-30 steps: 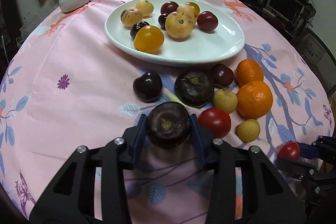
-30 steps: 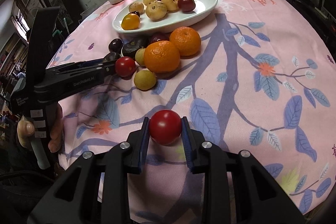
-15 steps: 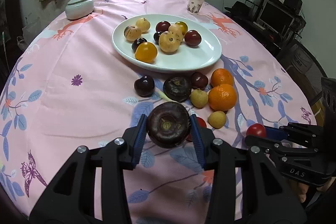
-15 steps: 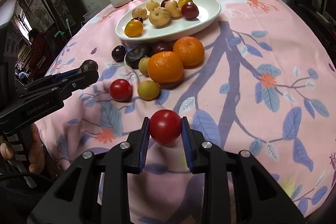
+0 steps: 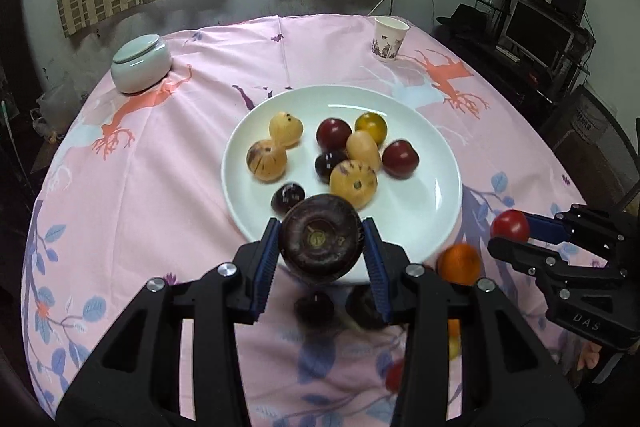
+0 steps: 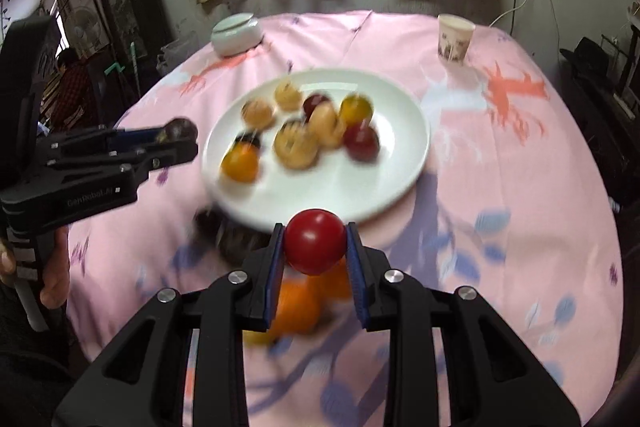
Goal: Organize fruits
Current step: 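Carry both held fruits onto the white plate and open both grippers, then grasp a mandarin orange with the right gripper while the left grasps a red plum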
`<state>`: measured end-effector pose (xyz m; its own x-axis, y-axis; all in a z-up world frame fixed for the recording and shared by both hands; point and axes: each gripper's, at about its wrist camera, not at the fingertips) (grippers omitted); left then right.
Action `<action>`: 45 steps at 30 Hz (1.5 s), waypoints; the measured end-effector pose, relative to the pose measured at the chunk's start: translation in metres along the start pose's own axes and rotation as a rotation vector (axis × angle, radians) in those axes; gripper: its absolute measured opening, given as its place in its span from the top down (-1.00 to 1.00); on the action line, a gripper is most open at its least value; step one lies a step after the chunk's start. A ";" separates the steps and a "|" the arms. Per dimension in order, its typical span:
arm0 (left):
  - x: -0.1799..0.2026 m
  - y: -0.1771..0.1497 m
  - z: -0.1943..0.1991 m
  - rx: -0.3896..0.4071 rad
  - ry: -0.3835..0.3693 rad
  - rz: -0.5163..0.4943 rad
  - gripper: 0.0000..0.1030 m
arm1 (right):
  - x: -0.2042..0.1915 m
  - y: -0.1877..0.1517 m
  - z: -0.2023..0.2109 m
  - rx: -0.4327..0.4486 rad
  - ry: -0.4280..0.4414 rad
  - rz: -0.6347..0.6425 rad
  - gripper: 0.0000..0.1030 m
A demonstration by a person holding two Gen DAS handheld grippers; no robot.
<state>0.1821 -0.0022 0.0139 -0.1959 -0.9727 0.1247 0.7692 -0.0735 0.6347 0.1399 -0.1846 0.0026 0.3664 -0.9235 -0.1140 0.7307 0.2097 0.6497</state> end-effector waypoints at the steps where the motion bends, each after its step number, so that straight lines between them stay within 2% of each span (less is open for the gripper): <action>1: -0.002 0.012 -0.009 -0.008 0.002 0.009 0.19 | 0.007 0.014 -0.008 0.007 -0.014 -0.004 0.42; 4: -0.003 0.043 -0.036 -0.020 0.026 0.020 0.19 | 0.028 0.047 -0.035 0.015 -0.052 -0.024 0.42; 7: -0.006 0.061 -0.062 -0.050 0.017 0.048 0.19 | 0.043 0.066 -0.068 -0.011 -0.105 -0.019 0.42; 11: -0.012 0.067 -0.087 -0.093 0.024 0.074 0.19 | 0.044 0.075 -0.093 -0.046 -0.111 0.012 0.43; 14: -0.015 0.067 -0.097 -0.113 0.030 0.073 0.19 | 0.042 0.079 -0.095 -0.026 -0.147 0.037 0.43; 18: -0.016 0.070 -0.102 -0.121 0.024 0.078 0.18 | 0.041 0.081 -0.100 -0.036 -0.144 0.044 0.41; 20: -0.014 0.072 -0.102 -0.125 0.021 0.076 0.18 | 0.040 0.082 -0.104 -0.055 -0.144 0.052 0.29; 21: -0.014 0.072 -0.101 -0.127 0.020 0.076 0.17 | 0.039 0.082 -0.104 -0.051 -0.155 0.058 0.03; 22: -0.013 0.072 -0.099 -0.125 0.018 0.078 0.16 | 0.037 0.083 -0.103 -0.037 -0.171 0.066 -0.13; 24: -0.013 0.073 -0.091 -0.118 0.007 0.079 0.02 | 0.034 0.083 -0.096 0.000 -0.198 0.080 -0.13; 27: -0.011 0.070 -0.063 -0.081 -0.024 0.077 -0.02 | 0.034 0.082 -0.082 -0.004 -0.172 0.056 -0.13; 29: -0.010 0.061 -0.035 -0.034 -0.042 0.085 -0.25 | 0.033 0.077 -0.066 0.008 -0.159 0.047 -0.13; 32: -0.008 0.037 0.006 0.041 -0.035 0.080 -0.37 | 0.027 0.059 -0.033 0.022 -0.149 0.049 -0.13; 36: -0.003 -0.005 0.046 0.115 -0.013 0.088 -0.56 | 0.013 0.022 0.006 0.033 -0.128 0.048 -0.45; 38: -0.001 -0.030 0.059 0.137 0.001 0.100 -0.70 | 0.003 0.001 0.019 0.038 -0.127 0.062 -0.49; 41: 0.001 -0.069 0.065 0.131 -0.017 0.127 -0.73 | -0.015 -0.034 0.034 0.038 -0.116 0.086 -0.53; 43: 0.000 -0.094 0.062 0.098 -0.045 0.142 -0.73 | -0.031 -0.058 0.036 0.025 -0.110 0.106 -0.70; 45: -0.001 -0.112 0.057 0.065 -0.038 0.145 -0.73 | -0.045 -0.074 0.036 0.021 -0.126 0.135 -0.74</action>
Point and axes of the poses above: each gripper's, at about its wrist camera, not at the fingertips, and z roughly against the way its jaws point, x to its right, y to its top, and after that the axes turned 4 degrees about z, right-handed
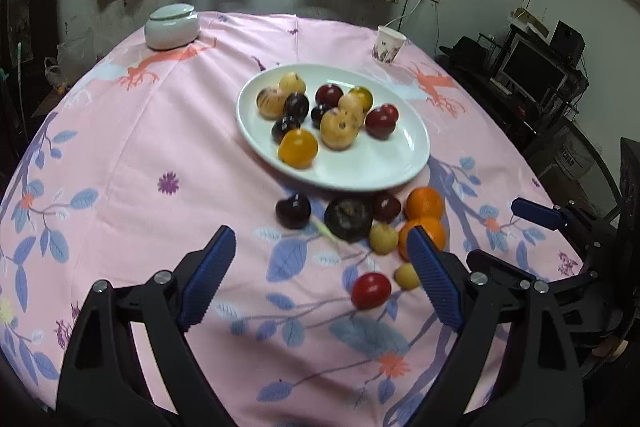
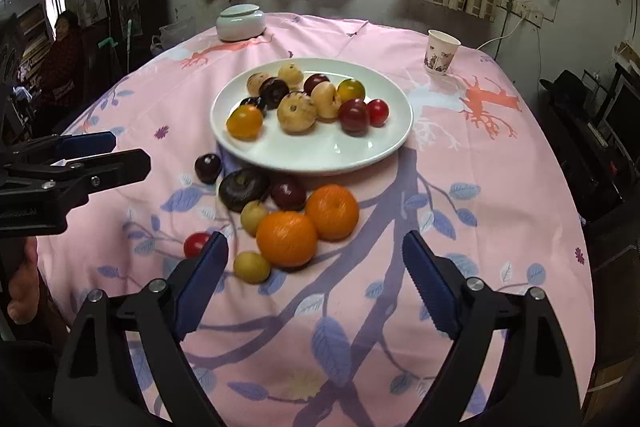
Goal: Organize fruits
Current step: 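Grasp a mandarin orange with the right gripper while the left grasps a red plum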
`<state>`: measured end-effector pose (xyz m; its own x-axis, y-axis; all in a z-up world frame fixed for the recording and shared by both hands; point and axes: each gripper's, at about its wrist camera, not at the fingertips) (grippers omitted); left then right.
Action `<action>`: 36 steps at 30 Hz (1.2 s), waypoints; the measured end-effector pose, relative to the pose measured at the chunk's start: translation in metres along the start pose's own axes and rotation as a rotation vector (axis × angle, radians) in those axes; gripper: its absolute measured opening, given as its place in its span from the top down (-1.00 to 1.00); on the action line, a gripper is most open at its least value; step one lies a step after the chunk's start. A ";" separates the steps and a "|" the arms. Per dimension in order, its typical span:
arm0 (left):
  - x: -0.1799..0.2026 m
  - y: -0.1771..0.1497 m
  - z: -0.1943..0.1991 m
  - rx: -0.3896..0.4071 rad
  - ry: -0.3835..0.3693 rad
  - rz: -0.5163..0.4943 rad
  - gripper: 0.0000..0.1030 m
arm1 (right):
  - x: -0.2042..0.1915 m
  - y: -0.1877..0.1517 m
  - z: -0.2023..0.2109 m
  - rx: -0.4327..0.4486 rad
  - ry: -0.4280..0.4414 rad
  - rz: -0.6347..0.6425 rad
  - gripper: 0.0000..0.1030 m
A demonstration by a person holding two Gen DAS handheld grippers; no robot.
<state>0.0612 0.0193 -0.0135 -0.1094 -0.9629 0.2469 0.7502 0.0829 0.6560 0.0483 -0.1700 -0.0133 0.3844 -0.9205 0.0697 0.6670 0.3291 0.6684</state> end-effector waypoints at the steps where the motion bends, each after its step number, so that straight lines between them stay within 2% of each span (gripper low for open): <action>1: -0.002 -0.007 0.000 -0.010 0.012 -0.002 -0.73 | -0.007 -0.005 0.001 0.001 -0.011 0.015 -0.74; 5: -0.012 -0.023 0.007 -0.013 0.052 0.015 -0.73 | -0.025 -0.015 -0.001 0.001 0.005 0.021 -0.74; 12: -0.026 -0.025 0.019 0.009 0.045 0.041 -0.73 | -0.004 -0.011 -0.024 -0.022 0.090 -0.149 -0.74; 14: -0.030 -0.026 0.019 0.008 0.042 0.051 -0.73 | 0.004 -0.008 -0.035 -0.038 0.118 -0.205 -0.49; 16: -0.033 -0.027 0.020 0.007 0.039 0.055 -0.73 | 0.007 -0.005 -0.047 -0.066 0.121 -0.217 -0.08; 19: -0.034 -0.029 0.020 0.006 0.037 0.053 -0.73 | 0.009 -0.004 -0.067 -0.112 0.154 -0.234 0.05; 22: -0.030 -0.031 0.017 -0.007 0.034 0.026 -0.73 | 0.010 -0.004 -0.074 -0.115 0.179 -0.256 0.11; 25: -0.023 -0.034 0.007 -0.030 0.046 -0.003 -0.73 | 0.009 -0.007 -0.058 -0.091 0.175 -0.247 0.12; 29: -0.011 -0.037 -0.008 -0.064 0.051 -0.034 -0.73 | 0.009 -0.017 -0.022 -0.041 0.108 -0.199 0.12; 36: 0.020 -0.040 -0.034 -0.094 0.085 -0.111 -0.73 | 0.031 -0.053 -0.007 -0.077 0.107 -0.269 0.12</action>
Point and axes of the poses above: each gripper's, at about its wrist camera, not at the fingertips, and z roughly against the way its jaws point, x to its right, y to its top, and after that the axes turned 4 degrees about z, right-handed
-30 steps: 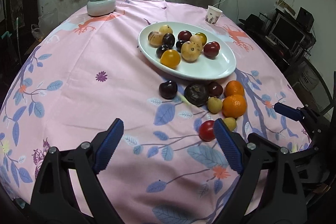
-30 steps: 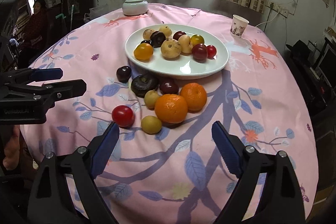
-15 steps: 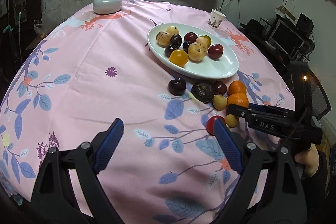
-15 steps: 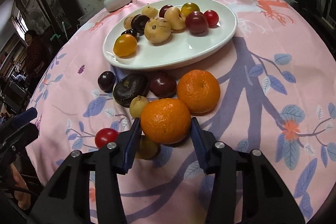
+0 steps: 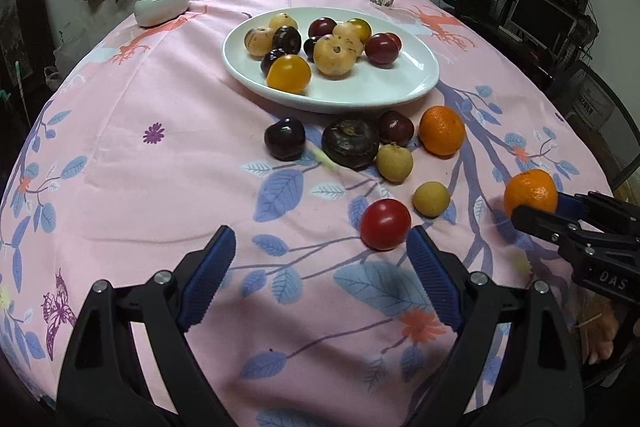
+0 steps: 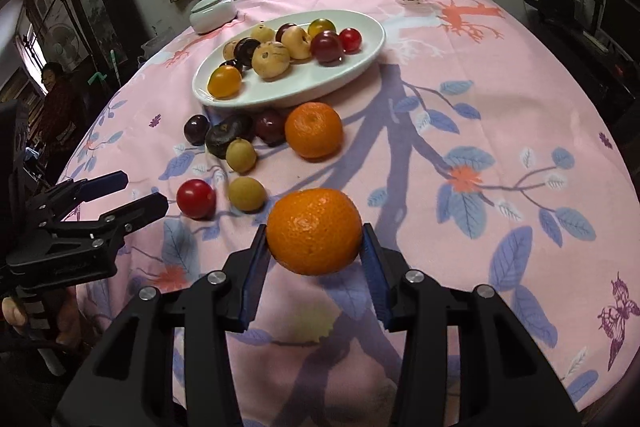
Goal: Organize fruits
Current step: 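Grasp a mandarin orange with the right gripper while the left grasps a red plum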
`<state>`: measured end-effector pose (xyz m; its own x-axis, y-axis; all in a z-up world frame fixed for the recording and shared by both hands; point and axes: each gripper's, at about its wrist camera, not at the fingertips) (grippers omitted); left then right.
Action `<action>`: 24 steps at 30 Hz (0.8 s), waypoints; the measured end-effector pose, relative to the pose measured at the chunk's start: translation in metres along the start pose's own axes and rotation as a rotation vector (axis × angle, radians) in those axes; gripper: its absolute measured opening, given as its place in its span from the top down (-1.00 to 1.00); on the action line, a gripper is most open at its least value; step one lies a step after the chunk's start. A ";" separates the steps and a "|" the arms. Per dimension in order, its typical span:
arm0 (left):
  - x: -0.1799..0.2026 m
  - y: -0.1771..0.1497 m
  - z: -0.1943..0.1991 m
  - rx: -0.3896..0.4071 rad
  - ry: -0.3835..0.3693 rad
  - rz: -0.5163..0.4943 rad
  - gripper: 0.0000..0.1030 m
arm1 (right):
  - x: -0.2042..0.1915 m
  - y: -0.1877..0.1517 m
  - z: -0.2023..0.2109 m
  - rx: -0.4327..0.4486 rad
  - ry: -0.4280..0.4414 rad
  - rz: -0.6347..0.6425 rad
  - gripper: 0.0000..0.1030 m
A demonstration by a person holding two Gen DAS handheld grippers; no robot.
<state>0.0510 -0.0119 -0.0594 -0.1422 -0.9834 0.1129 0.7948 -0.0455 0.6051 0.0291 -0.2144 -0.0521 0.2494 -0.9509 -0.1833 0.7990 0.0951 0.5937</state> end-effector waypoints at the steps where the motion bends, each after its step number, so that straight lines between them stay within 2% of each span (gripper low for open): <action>1: 0.004 0.000 -0.004 -0.011 0.005 -0.007 -0.73 | 0.003 -0.003 0.002 0.002 0.004 -0.011 0.12; 4: 0.013 0.000 -0.012 -0.031 0.001 -0.024 -0.71 | 0.011 -0.008 0.007 0.014 0.027 -0.045 0.12; 6: 0.020 0.001 -0.014 -0.038 -0.007 -0.037 -0.59 | 0.013 -0.010 0.009 0.018 0.038 -0.055 0.12; 8: 0.025 0.001 -0.019 -0.054 -0.018 -0.045 -0.26 | 0.013 -0.011 0.010 0.021 0.041 -0.051 0.12; 9: 0.027 0.002 -0.023 -0.066 -0.023 -0.046 -0.15 | 0.012 -0.011 0.010 0.019 0.044 -0.048 0.12; 10: 0.028 0.001 -0.028 -0.085 -0.026 -0.047 0.08 | 0.012 -0.011 0.010 0.017 0.048 -0.045 0.12; 12: 0.032 0.000 -0.031 -0.088 -0.020 -0.055 0.14 | 0.011 -0.013 0.009 0.013 0.056 -0.042 0.12; 14: 0.034 -0.001 -0.030 -0.086 -0.034 -0.063 0.37 | 0.011 -0.014 0.009 0.007 0.064 -0.045 0.12; 19: 0.030 0.002 -0.015 -0.031 -0.052 -0.046 0.37 | 0.005 -0.015 0.008 0.003 0.073 -0.034 0.12; 24: 0.027 0.004 -0.008 -0.015 -0.058 -0.040 0.37 | 0.000 -0.014 0.003 -0.009 0.080 -0.023 0.11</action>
Point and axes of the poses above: each gripper's, at about its wrist camera, not at the fingertips, and z roughly against the way its jaws point, x to its right, y to its top, and after that the axes turned 4 degrees about z, right-handed
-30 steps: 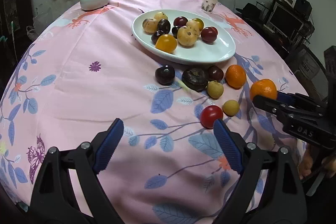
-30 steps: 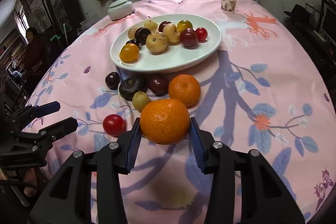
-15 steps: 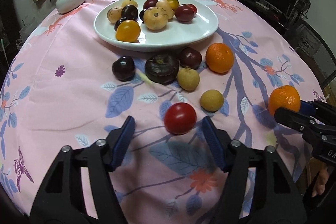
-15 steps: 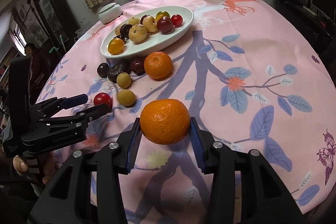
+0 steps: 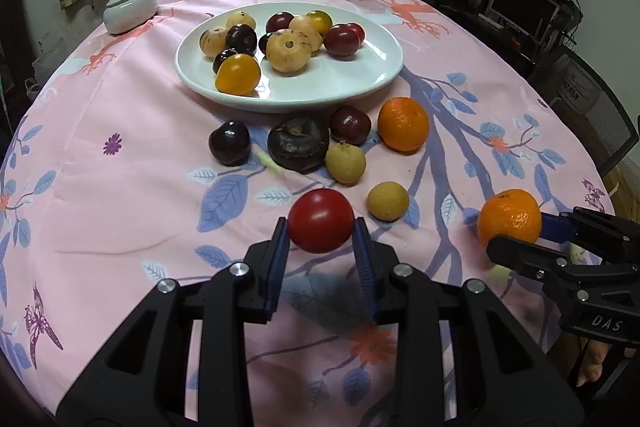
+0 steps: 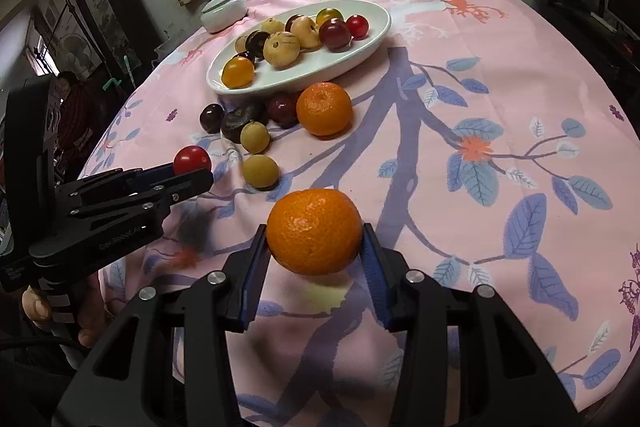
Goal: Organize fruits
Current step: 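Grasp a mandarin orange with the right gripper while the left grasps a red plum, then lower the mandarin and red plum onto the white plate and open both grippers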
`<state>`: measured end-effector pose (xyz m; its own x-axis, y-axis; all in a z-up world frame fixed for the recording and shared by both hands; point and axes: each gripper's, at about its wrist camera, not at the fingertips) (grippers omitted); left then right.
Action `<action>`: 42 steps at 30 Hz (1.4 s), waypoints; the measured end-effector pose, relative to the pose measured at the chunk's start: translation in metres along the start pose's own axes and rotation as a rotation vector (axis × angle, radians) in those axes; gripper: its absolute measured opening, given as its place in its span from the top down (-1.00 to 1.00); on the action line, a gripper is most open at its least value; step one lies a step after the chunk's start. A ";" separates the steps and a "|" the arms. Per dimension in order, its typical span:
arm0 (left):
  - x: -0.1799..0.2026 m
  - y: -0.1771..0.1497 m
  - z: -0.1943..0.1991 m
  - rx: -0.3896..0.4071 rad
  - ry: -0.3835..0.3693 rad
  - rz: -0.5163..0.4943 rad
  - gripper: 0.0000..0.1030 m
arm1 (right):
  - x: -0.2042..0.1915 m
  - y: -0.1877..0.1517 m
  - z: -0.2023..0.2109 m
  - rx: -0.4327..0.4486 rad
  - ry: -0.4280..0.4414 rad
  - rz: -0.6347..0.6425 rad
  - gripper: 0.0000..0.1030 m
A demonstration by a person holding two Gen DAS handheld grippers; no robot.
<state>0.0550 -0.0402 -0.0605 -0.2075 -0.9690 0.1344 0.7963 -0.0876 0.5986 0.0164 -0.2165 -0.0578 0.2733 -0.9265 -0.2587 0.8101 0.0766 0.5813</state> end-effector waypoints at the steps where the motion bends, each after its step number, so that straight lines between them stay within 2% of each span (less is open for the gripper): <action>1: -0.001 0.000 0.001 0.001 -0.002 0.000 0.37 | -0.001 0.000 -0.001 -0.002 -0.001 0.001 0.11; 9: -0.008 0.000 0.007 0.010 -0.012 0.005 0.37 | -0.014 0.007 -0.005 -0.017 -0.022 0.053 0.11; 17: -0.024 0.021 0.016 0.023 -0.001 0.017 0.37 | -0.024 0.039 -0.007 0.001 -0.047 0.116 0.12; 23: -0.038 0.067 0.013 0.060 0.057 -0.002 0.37 | -0.029 0.085 -0.016 0.004 -0.084 0.189 0.12; 27: -0.046 0.109 0.005 0.060 0.034 0.009 0.37 | -0.031 0.115 -0.027 0.003 -0.095 0.219 0.12; 31: -0.048 0.153 -0.009 0.070 0.043 0.004 0.37 | -0.027 0.147 -0.044 -0.005 -0.079 0.198 0.12; 36: -0.052 0.195 -0.049 0.016 0.034 0.040 0.37 | -0.025 0.178 -0.073 -0.002 -0.096 0.195 0.12; 42: -0.057 0.210 -0.090 -0.037 0.032 0.075 0.37 | -0.017 0.187 -0.104 -0.037 -0.105 0.189 0.12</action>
<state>0.2851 -0.0246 -0.0139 -0.1289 -0.9800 0.1514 0.8296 -0.0229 0.5579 0.2171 -0.1481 -0.0254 0.3686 -0.9273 -0.0649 0.7681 0.2645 0.5831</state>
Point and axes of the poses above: each gripper's, at about its wrist camera, not at the fingertips, and z roughly against the way its jaws point, x to its right, y to its top, and after that the axes turned 4 degrees about z, right-handed
